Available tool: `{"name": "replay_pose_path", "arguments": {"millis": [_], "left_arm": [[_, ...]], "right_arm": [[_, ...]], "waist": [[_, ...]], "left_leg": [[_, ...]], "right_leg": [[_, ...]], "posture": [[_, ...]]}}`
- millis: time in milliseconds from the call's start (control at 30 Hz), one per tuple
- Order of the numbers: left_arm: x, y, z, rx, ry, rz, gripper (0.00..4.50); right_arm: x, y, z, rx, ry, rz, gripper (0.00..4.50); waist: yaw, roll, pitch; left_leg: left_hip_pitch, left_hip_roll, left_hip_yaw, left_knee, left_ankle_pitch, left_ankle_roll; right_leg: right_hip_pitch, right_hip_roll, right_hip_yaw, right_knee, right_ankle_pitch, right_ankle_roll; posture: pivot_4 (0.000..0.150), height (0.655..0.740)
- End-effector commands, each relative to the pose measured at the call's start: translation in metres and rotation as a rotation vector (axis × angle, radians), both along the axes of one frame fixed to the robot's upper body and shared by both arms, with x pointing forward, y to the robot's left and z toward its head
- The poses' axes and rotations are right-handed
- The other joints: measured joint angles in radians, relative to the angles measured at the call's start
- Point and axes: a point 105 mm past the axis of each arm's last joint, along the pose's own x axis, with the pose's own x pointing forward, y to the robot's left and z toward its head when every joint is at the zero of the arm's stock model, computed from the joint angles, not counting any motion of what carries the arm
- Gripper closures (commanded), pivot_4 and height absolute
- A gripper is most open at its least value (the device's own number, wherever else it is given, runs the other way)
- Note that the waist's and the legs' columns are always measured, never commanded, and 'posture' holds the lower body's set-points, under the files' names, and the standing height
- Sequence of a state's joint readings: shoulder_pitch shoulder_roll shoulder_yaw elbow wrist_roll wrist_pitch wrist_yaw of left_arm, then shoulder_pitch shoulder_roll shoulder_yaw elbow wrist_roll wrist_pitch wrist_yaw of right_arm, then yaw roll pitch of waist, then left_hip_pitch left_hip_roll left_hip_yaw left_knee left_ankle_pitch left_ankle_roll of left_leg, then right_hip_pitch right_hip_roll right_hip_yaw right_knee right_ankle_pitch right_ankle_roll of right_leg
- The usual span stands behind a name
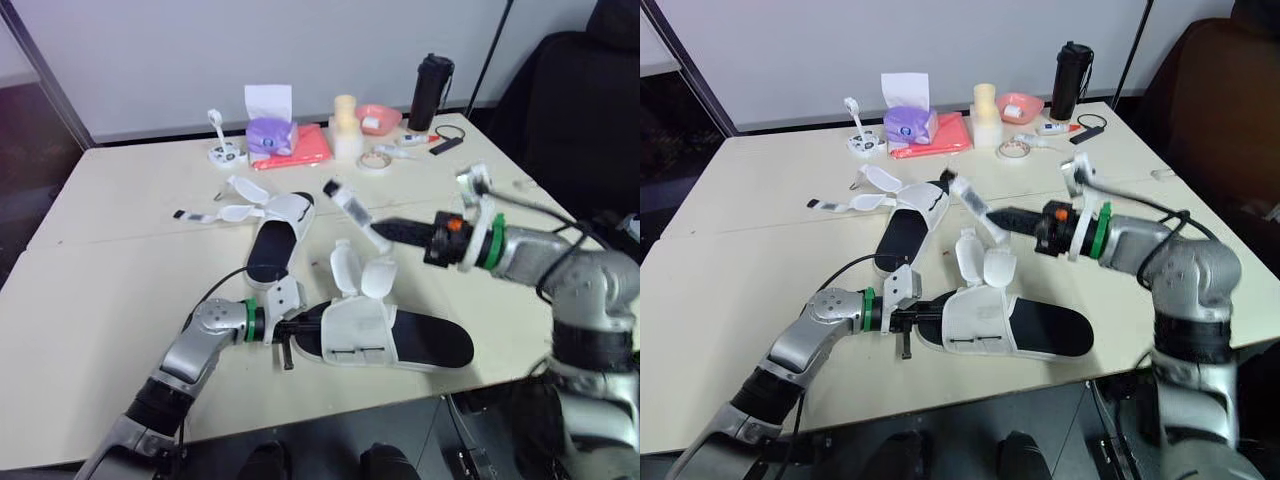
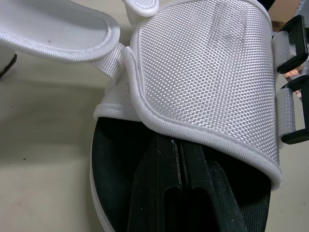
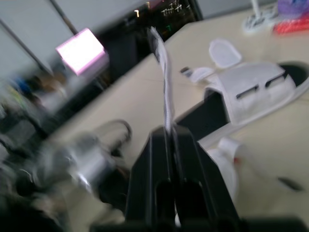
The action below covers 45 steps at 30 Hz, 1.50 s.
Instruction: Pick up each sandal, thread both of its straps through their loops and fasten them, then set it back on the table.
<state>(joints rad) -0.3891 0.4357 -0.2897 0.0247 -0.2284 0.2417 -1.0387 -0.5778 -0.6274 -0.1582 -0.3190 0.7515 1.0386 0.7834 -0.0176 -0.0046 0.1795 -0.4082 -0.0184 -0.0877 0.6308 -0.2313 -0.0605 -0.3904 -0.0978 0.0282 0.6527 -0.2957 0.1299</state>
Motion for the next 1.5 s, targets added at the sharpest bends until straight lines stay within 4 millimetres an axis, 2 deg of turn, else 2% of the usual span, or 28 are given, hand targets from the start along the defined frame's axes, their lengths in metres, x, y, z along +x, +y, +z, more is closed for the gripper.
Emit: {"name": "replay_pose_path", "arguments": {"millis": [33,100,200,400,600,900,933,1033,1233,1333,1400,1500], "left_arm": [[0.000,0.004,0.003,-0.002,-0.007,0.008,4.50],[0.000,0.005,0.003,0.004,-0.002,0.000,4.50],[0.000,0.005,0.003,0.011,0.000,-0.014,4.50],[0.002,0.004,0.003,0.014,0.001,-0.023,4.50],[0.003,0.002,0.005,0.014,-0.003,-0.030,4.50],[0.002,0.002,0.004,0.010,-0.005,-0.022,4.50],[0.002,0.002,0.005,0.010,-0.005,-0.021,4.50],[0.002,0.003,0.005,0.009,-0.007,-0.018,4.50],[0.002,0.001,0.004,0.007,-0.007,-0.018,4.50],[0.001,-0.001,0.004,0.006,-0.008,-0.021,4.50],[0.000,-0.002,0.004,0.004,-0.007,-0.022,4.50],[-0.001,-0.003,0.003,0.001,-0.004,-0.025,4.50]], "right_arm": [[-0.030,0.019,-0.008,-0.222,-0.385,0.074,4.45],[-0.045,0.025,-0.023,-0.365,-0.586,0.140,4.45],[-0.058,0.026,-0.048,-0.507,-0.774,0.245,4.45],[-0.067,0.020,-0.068,-0.646,-1.206,0.415,4.45],[-0.067,0.005,-0.081,-0.638,-1.352,0.451,4.45],[-0.090,0.001,-0.086,-0.560,-1.514,0.587,4.45],[-0.094,0.000,-0.088,-0.558,-1.513,0.613,4.45],[-0.098,-0.002,-0.094,-0.564,-1.484,0.670,3.60],[-0.098,-0.016,-0.103,-0.656,-1.346,0.731,0.61],[-0.097,-0.032,-0.111,-0.730,-1.143,0.719,0.61],[-0.080,-0.041,-0.102,-0.739,-0.964,0.552,0.61],[-0.062,-0.059,-0.096,-0.659,-0.530,0.306,0.61]], "waist": [[0.001,0.000,0.000],[0.001,0.000,0.000],[-0.001,0.000,0.000],[0.001,-0.001,0.000],[0.003,-0.001,0.000],[0.003,-0.001,0.000],[0.003,-0.001,0.000],[0.003,-0.001,0.000],[0.004,-0.001,0.000],[0.007,0.000,0.000],[0.005,-0.001,0.000],[0.005,0.000,0.000]], "left_leg": [[0.000,0.000,0.000,0.000,0.000,0.000],[0.000,0.000,0.000,0.000,0.000,0.000],[0.000,0.000,0.000,0.000,0.000,0.000],[0.001,0.000,0.000,0.000,0.000,0.000],[0.001,0.000,0.000,0.000,0.000,0.000],[0.002,0.000,0.000,0.000,0.000,0.000],[0.002,0.000,0.000,0.000,0.000,0.000],[0.002,0.000,0.000,0.000,0.000,0.000],[0.002,0.000,0.000,0.001,0.000,0.000],[0.002,0.000,0.000,0.001,0.000,0.000],[0.002,0.000,0.000,0.001,0.000,0.000],[0.003,0.000,0.000,0.001,0.000,0.000]], "right_leg": [[0.000,0.000,0.000,0.000,0.000,0.000],[0.000,0.000,0.000,0.000,0.000,0.000],[0.000,0.000,0.000,-0.001,0.000,0.000],[0.002,0.000,0.000,-0.001,0.000,0.000],[0.002,0.000,0.000,-0.001,0.000,0.000],[0.003,0.000,0.000,-0.001,0.000,0.000],[0.003,0.000,0.000,-0.001,0.000,0.000],[0.003,0.000,0.000,-0.001,0.000,0.000],[0.003,0.000,0.000,-0.001,0.000,0.000],[0.003,0.000,0.000,-0.001,0.000,0.000],[0.004,0.000,0.000,-0.001,0.000,0.000],[0.005,0.000,0.001,-0.001,0.000,-0.001]], "posture": [[0.150,0.7400],[0.150,0.7400],[0.150,0.7400],[0.150,0.7400],[0.150,0.7400],[0.150,0.7400],[0.150,0.7400],[0.150,0.7400],[0.150,0.7400],[0.150,0.7400],[0.150,0.7400],[0.150,0.7400]]}}
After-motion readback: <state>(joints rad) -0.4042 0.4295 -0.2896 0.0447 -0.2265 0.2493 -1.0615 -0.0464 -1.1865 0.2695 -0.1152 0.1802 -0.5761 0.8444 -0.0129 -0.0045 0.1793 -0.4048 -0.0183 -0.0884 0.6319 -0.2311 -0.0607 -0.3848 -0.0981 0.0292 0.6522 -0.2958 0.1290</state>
